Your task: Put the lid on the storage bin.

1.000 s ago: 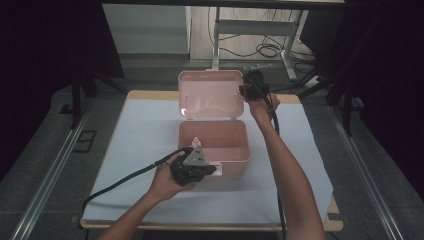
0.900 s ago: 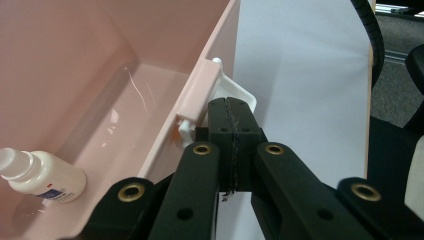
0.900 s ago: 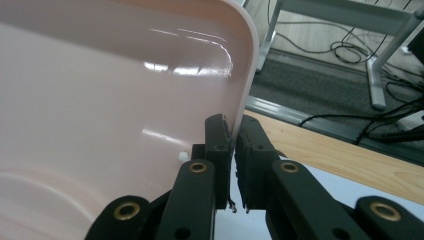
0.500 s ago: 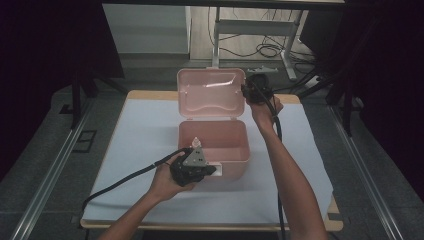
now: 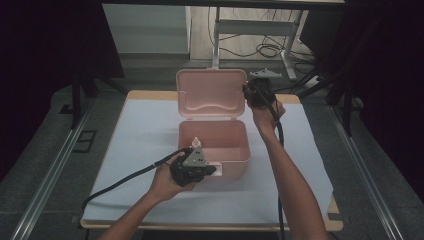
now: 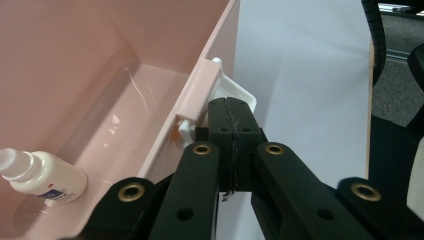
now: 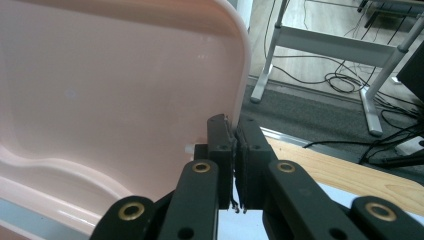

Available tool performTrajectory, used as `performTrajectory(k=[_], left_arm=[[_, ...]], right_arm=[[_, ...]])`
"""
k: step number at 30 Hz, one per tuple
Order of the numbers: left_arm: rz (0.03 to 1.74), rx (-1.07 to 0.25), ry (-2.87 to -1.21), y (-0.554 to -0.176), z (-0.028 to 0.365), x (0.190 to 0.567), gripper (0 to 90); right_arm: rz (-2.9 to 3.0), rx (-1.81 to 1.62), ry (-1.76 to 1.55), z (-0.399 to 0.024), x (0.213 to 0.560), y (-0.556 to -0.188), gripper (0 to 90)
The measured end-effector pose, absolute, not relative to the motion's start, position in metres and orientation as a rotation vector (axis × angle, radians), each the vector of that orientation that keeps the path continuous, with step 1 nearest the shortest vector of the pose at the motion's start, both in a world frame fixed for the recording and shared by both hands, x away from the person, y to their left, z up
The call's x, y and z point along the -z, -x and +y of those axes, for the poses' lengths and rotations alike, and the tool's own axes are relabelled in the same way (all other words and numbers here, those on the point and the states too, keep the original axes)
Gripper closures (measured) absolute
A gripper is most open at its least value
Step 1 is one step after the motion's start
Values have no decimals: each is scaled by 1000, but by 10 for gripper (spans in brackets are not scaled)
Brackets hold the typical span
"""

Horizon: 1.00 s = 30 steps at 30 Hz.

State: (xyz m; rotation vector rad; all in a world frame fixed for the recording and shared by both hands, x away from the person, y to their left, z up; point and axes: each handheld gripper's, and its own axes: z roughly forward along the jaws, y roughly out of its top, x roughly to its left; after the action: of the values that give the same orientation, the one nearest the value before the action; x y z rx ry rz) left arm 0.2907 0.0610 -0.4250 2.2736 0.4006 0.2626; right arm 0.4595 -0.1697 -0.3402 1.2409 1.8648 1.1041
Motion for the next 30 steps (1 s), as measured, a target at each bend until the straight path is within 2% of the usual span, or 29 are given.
performTrajectory(k=[30], left_arm=[[398,-267,-2276,-291,61,425,900]], right_arm=[[1756,-1182,-1125,-174,347,-416,873]])
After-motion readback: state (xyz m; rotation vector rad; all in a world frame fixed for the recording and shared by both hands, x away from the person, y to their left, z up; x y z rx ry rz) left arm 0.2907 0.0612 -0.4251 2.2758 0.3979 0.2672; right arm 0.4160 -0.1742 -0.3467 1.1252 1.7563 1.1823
